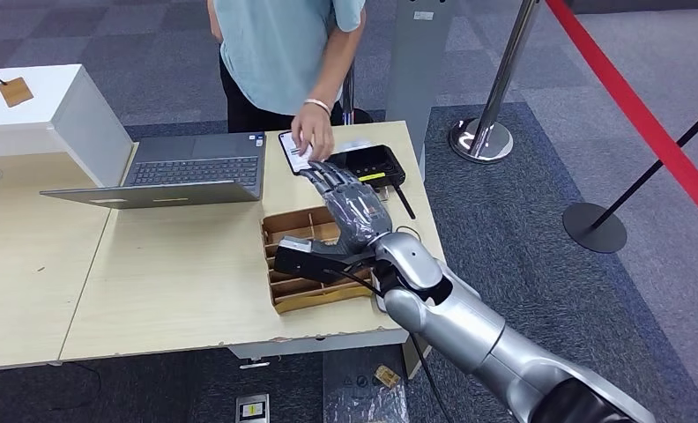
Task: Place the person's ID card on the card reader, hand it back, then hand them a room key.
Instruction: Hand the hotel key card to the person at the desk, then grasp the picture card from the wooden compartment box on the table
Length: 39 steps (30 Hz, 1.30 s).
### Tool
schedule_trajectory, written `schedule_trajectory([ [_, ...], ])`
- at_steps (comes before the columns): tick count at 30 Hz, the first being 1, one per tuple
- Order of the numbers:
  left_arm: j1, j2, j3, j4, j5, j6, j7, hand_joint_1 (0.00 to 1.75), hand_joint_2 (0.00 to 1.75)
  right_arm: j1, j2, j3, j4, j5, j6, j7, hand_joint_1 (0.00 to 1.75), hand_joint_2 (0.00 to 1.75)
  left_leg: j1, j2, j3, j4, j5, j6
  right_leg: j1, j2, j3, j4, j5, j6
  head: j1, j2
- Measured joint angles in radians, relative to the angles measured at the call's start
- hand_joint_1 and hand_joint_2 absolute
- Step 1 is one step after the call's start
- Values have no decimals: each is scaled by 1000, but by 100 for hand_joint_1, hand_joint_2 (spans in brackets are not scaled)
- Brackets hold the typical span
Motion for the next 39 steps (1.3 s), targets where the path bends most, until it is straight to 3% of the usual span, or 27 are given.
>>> schedule_trajectory([
  [10,0,-1,0,-1,5,-2,1,0,175,11,15,18,6,-24,43,-8,0,175,0,0,0,0,0,0,0,0,0,0,0,0,0,0],
  [19,-1,-1,0,-1,10,-3,-10,0,175,9,25,47,66,-107,180,12,0,175,0,0,0,0,0,0,0,0,0,0,0,0,0,0],
  [39,-1,-1,-23,-1,19,-6,-8,0,175,-85,-18,66,176,15,169,100,0,175,0,0,0,0,1,0,0,0,0,0,2,0,0,0],
])
